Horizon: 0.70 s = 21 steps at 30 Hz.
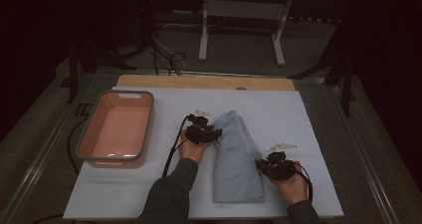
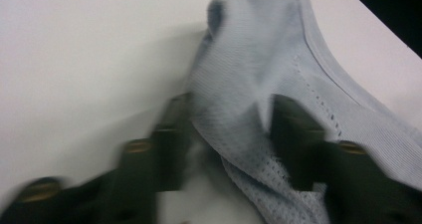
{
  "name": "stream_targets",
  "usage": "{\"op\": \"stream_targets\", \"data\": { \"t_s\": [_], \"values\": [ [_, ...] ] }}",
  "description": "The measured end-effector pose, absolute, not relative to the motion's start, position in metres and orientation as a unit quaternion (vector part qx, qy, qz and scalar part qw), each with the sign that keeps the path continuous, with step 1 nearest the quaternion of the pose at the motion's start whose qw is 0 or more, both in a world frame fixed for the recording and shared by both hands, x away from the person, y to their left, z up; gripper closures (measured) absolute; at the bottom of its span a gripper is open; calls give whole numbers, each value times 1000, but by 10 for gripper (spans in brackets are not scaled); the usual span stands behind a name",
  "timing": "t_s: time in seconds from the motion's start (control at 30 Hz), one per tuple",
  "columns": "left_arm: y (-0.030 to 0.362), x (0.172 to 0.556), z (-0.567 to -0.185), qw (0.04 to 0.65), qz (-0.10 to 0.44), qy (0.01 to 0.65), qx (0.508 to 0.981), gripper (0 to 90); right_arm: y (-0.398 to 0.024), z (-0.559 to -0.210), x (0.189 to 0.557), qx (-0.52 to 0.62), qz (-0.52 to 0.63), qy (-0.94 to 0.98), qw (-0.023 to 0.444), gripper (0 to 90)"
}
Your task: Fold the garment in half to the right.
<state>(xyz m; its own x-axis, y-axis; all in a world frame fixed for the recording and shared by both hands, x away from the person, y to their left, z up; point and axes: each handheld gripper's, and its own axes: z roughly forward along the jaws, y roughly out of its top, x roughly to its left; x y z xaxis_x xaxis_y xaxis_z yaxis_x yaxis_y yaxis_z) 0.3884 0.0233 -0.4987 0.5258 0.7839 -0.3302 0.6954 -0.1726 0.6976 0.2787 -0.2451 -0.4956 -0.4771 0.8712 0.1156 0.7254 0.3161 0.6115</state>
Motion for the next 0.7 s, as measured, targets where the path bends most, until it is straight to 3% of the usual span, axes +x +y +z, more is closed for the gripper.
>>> {"op": "stream_targets", "data": {
  "t_s": [0.03,0.07,0.2,0.47,0.57,0.7],
  "values": [
    [23,390,-498,424,50,483,764,616,-245,-496,279,497,307,803,119,833],
    [24,392,-495,431,50,481,762,752,-245,-496,279,497,308,802,118,833],
    [24,396,-486,438,59,475,761,869,-245,-495,279,497,308,803,118,833],
    [20,404,-471,450,73,481,749,869,-245,-495,279,496,307,804,118,834],
    [19,402,-473,456,66,480,747,617,-246,-496,279,497,308,803,116,833],
    [20,395,-470,460,71,474,748,389,-246,-496,279,498,309,802,116,833]
  ]
}}
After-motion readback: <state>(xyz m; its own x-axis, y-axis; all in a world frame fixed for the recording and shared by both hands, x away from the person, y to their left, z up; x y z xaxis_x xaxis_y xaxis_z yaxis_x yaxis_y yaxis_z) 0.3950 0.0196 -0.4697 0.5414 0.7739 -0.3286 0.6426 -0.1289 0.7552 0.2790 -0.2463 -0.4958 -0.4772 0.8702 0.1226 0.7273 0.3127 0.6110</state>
